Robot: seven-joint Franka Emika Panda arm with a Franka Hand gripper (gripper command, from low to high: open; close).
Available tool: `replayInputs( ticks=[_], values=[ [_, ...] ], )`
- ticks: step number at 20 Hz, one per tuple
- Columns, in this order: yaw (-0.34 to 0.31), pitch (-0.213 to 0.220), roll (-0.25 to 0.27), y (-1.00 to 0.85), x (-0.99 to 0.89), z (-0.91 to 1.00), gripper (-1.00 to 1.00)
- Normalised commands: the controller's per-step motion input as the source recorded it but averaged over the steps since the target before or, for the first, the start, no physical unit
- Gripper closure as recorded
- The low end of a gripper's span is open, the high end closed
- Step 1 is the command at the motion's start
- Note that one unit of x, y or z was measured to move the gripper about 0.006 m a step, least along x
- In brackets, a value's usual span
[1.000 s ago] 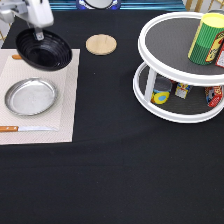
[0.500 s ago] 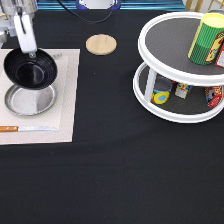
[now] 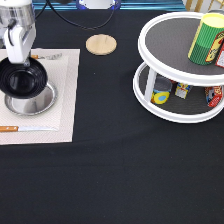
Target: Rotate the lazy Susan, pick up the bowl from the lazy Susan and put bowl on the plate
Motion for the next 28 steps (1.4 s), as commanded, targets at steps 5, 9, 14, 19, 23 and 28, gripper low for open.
replayInputs(
  ticks=[5, 9, 14, 19, 23, 28],
  values=[
    [-0.045, 0.063, 0.042, -0.01, -0.08, -0.2, 1.0],
    [0.0, 0.077, 0.017, 0.22, -0.14, -0.02, 1.0],
    [0.038, 0.098, 0.043, 0.26, 0.09, -0.01, 1.0],
    [0.011, 0.126, 0.065, 0.04, 0.33, -0.14, 1.0],
    [-0.022, 0.19, 0.089, -0.09, 0.49, -0.14, 1.0],
    [-0.076, 0.176, 0.06, -0.07, 0.27, -0.06, -1.0]
  ],
)
